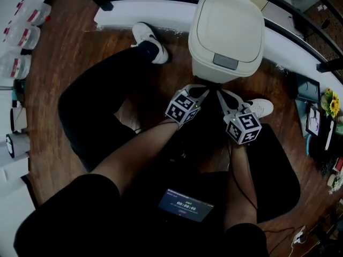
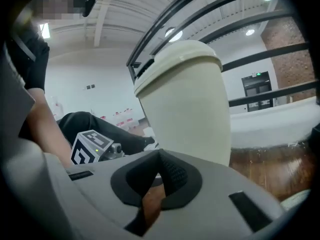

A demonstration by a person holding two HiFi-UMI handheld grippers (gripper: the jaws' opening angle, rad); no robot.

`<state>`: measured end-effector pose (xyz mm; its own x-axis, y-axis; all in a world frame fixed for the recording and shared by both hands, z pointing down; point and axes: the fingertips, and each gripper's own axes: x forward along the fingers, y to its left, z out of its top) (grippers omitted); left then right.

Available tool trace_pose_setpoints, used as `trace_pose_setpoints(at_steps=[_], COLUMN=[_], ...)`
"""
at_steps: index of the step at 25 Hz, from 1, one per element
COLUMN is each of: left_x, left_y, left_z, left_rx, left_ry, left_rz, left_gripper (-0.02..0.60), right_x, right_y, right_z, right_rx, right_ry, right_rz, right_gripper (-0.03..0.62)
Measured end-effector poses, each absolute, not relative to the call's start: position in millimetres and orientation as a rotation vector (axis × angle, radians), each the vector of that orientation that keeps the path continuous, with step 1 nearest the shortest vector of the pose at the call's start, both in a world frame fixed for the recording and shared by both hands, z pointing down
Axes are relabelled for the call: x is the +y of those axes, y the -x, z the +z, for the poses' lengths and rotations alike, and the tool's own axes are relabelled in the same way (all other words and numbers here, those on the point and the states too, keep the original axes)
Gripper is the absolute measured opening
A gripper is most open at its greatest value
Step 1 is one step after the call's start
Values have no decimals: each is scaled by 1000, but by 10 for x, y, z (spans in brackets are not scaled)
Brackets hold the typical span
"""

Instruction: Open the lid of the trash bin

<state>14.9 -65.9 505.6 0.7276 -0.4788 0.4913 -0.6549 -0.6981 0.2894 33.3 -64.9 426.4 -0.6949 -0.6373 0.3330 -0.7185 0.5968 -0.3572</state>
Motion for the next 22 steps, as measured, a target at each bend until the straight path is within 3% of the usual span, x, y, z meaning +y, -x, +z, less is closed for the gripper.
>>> trace_pose_setpoints(at_steps=[10, 22], left_x=[-1016, -1409], left_y=[-341, -606], left_z=[5874, 6409], left_rx=[-924, -979], left_ry=[-2398, -2344], left_rz=[626, 630], left_gripper=[35, 35], right_x=[-772, -946], right_y=[-526, -661], right_z=[4871, 4982], right_rx=[-2541, -2554], right_ry=[-1184, -1238], right_rz=[808, 888], right_gripper=[23, 23])
